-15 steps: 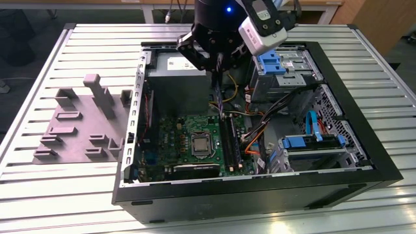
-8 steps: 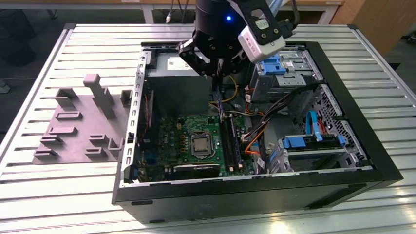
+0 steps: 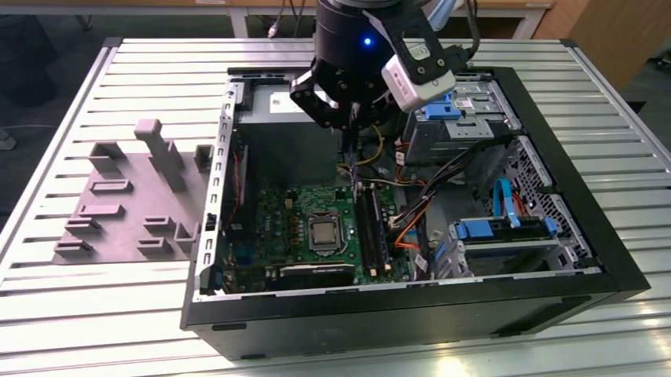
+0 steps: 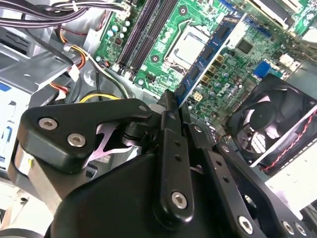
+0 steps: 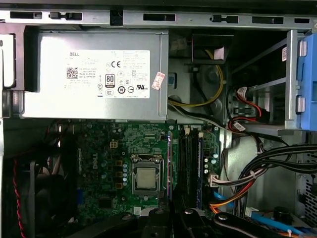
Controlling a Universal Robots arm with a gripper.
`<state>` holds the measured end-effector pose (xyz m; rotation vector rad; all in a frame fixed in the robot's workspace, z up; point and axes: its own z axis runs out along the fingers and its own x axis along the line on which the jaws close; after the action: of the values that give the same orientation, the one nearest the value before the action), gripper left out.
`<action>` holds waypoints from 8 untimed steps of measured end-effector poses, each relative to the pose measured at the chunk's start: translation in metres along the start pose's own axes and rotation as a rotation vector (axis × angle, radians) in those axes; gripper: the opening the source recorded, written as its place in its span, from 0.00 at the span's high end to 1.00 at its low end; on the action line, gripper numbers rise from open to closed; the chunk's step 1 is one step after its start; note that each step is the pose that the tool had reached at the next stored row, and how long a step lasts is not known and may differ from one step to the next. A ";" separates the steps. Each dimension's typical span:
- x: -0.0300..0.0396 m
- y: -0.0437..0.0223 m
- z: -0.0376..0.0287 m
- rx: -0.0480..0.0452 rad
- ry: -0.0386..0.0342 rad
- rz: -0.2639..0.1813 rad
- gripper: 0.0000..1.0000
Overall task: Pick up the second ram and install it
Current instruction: 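Insert the second ram into the second slot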
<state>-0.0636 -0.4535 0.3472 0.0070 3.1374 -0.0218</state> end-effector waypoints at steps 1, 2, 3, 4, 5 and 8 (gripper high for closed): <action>0.0000 0.0000 0.0005 -0.0001 0.0000 0.000 0.86; 0.0000 0.0000 0.0011 -0.0001 0.0000 0.000 0.86; -0.0005 0.0000 0.0018 -0.0001 0.0000 0.000 0.86; -0.0010 0.0000 0.0026 -0.0001 0.0000 0.000 0.86; -0.0020 0.0000 0.0036 -0.0001 0.0000 0.000 0.86; -0.0035 0.0001 0.0074 -0.0001 0.0000 0.000 0.86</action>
<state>-0.0601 -0.4535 0.3398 0.0072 3.1374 -0.0217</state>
